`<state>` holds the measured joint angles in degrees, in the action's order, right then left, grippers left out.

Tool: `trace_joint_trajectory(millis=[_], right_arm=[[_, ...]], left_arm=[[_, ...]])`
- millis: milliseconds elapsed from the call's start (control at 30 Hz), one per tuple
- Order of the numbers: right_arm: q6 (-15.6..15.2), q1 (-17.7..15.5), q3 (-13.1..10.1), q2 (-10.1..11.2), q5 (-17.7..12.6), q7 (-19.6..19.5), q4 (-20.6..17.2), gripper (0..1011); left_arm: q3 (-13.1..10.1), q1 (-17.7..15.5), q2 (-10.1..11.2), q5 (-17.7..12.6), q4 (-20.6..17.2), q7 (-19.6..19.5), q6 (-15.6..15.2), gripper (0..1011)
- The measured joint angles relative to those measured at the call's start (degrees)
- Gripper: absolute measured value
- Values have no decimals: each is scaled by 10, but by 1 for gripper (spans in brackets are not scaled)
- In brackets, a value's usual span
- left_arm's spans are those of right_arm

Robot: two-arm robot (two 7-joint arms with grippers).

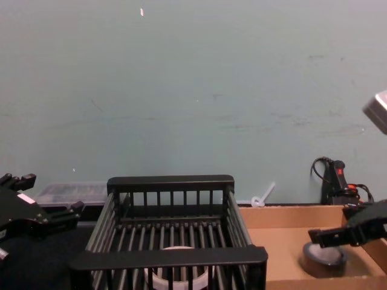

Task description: Pick up the white tape and place it into the black box , Pick up the silver tape and place it into the brown box.

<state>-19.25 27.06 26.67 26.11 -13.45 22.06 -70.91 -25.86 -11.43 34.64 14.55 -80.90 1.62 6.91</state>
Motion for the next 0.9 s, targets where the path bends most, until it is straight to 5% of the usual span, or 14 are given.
trace_joint_trajectory(millis=[233,600,900], right_arm=[[32,-31,-31,-8,7,-43,-34,1002],[125,-114,-64,-24,52,-141,-82,1002],[214,-187,-74,-30,119,-222,-104,1002]], left_arm=[[0,0,0,0,0,0,0,1001],[0,0,0,0,0,0,0,1001],[0,0,0,0,0,0,0,1001]])
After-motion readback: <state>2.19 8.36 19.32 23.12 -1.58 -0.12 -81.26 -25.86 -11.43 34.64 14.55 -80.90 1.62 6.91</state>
